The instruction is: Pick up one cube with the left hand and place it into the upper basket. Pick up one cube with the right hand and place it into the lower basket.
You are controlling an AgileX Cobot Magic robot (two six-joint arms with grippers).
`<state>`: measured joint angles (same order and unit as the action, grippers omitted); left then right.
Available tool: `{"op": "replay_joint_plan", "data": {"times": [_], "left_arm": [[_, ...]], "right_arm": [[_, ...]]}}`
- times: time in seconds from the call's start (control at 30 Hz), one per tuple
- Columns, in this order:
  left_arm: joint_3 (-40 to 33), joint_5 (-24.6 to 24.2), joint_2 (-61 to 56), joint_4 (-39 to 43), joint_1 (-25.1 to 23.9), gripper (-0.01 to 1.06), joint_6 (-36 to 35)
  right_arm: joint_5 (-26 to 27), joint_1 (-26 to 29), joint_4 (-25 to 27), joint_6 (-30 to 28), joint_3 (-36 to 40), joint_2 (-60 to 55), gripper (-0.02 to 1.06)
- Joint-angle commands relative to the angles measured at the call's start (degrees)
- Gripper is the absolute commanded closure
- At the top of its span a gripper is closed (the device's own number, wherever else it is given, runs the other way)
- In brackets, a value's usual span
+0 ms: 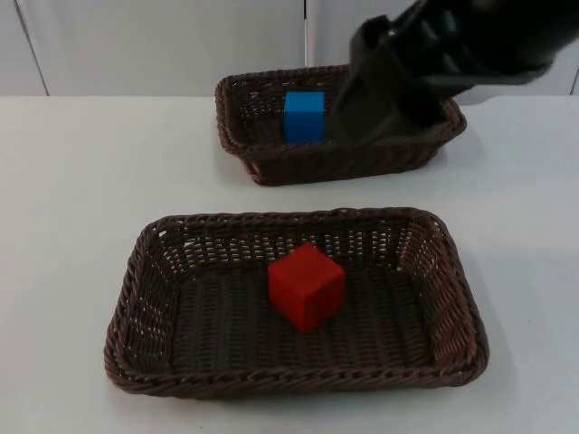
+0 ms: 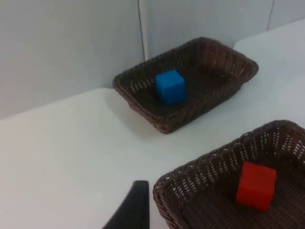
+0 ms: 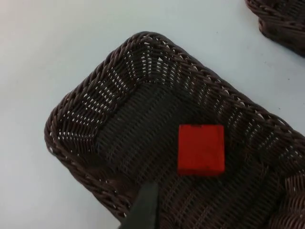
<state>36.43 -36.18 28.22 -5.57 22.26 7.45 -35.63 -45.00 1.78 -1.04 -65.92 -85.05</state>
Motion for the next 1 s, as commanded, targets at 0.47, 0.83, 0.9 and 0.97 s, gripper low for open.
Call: {"op": "replay_joint_plan", "data": {"times": [0.47, 0.83, 0.9, 0.97], "left_arm": [[-0.23, -12.57, -16.45, 0.56, 0.09, 0.08, -0.42], [-0.55, -19.30, -24.34, 1.85, 0.09, 0.08, -0.75], [-3.03, -19.84, -26.70, 1.72, 0.09, 0.08, -2.20], [-5.57, -20.61, -28.22, 1.83, 0.09, 0.08, -2.34]], "right_arm": [[9.63, -0.34, -0.29, -2.07, 18.07, 24.35, 0.21], [9.37, -0.34, -0.29, -5.09, 19.86, 38.52, 0.21], [8.20, -0.34, -0.29, -6.47, 19.86, 41.77, 0.21], [6.74, -0.34, -1.09, -6.49, 20.00, 44.20, 0.21]]}}
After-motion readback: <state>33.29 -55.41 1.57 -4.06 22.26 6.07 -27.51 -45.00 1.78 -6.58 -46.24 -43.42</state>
